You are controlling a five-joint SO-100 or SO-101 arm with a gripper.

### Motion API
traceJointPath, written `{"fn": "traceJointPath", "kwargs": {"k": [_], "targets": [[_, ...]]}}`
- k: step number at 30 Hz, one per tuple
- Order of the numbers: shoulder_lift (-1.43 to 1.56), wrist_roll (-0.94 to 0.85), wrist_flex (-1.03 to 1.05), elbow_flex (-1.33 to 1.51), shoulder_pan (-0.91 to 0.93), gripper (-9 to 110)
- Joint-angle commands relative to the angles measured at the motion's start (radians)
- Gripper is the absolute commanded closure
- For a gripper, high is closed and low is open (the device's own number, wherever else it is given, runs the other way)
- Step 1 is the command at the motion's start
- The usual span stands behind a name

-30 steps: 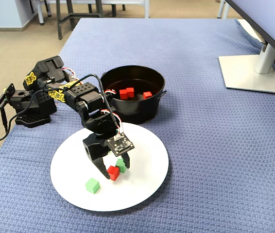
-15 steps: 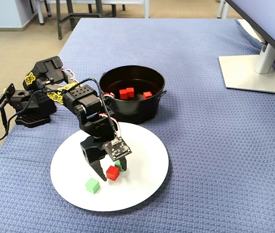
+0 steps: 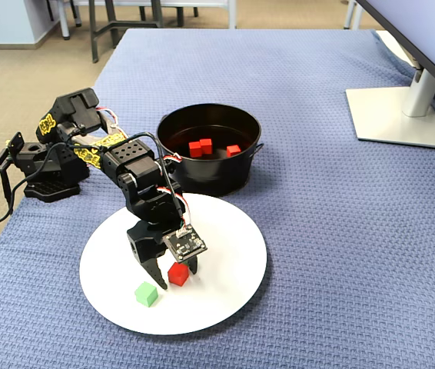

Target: Pick up the red cubes from the white plate and place them in the black recipient

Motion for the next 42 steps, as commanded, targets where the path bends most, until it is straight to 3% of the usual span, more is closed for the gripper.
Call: {"fn": "traceJointPath", "kwargs": {"k": [1, 6, 21, 30, 42], "targets": [[0.081, 0.008, -0.035, 0.008, -0.003, 89], [0.098, 0.018, -0.035, 0.018, -0.009, 93], [0.172, 0.029, -0.035, 0.098, -0.037, 87], [0.175, 0.055, -0.051, 0.098, -0.043, 100], [0.23, 0.193, 0.087, -0.109, -0.075, 101]]}}
